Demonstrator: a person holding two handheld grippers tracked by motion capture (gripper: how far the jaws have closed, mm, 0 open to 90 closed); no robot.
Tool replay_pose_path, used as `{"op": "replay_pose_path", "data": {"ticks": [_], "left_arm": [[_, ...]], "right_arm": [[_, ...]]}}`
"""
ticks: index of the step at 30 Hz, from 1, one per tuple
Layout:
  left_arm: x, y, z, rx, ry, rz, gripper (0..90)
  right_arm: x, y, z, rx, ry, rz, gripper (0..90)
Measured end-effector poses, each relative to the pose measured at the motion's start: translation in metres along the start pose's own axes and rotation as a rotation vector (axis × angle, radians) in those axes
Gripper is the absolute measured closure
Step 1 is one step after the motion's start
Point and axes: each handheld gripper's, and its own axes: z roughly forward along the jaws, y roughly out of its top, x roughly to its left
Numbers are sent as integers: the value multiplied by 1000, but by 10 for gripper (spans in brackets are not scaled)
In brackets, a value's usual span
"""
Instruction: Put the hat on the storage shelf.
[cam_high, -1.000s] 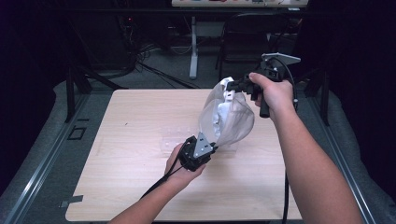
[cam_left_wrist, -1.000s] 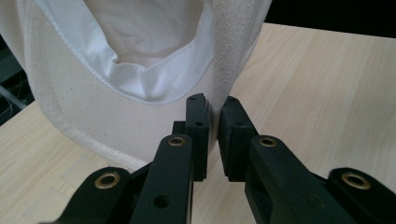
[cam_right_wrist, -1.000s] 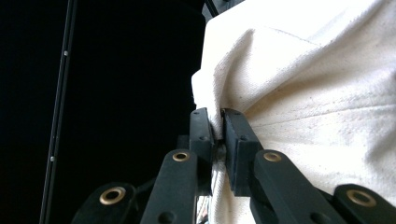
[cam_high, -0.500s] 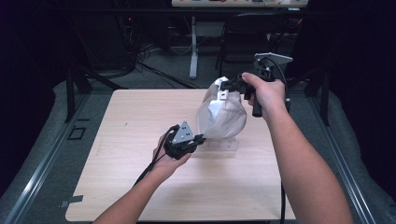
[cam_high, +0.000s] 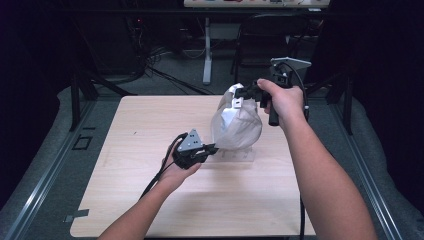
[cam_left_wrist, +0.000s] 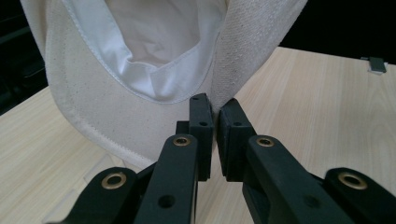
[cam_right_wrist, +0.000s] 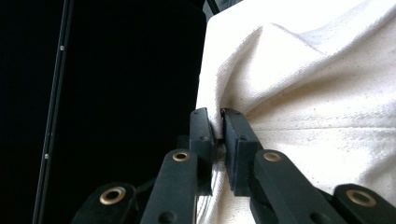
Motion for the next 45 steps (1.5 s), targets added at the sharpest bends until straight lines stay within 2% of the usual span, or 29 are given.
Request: {"op": "replay_pose_path", "data": {"ticks": [1,5,7,12,22,27,30,37,45], "left_arm": [[2,-1,0,-11,-14,-17,856],[6,-4,0,-18,-25,-40,854],[8,-7,-1,-30,-28,-58,853],[8,-11,-5,-28,-22,-74,852],[3,-13,-8,8,35,-84,854],[-3,-14,-9,36,84,-80,856],[-4,-14,-9,42,93,-85,857],[-5,-20,-12,53,128,-123,859],[-3,-30,-17,50,137,-155,861]], "right_arm": [[0,0,0,-6,-4,3,833],[0,0,2,3,-5,-2,833],[0,-1,5,5,-2,-4,832],[2,-1,15,21,6,-5,831],[3,-3,22,32,-4,-16,828],[-6,-3,23,28,-8,-3,816],[-8,-3,23,25,-20,-9,802],[-8,-4,23,27,-44,-24,744],[-9,-4,18,10,-40,-28,736]]}}
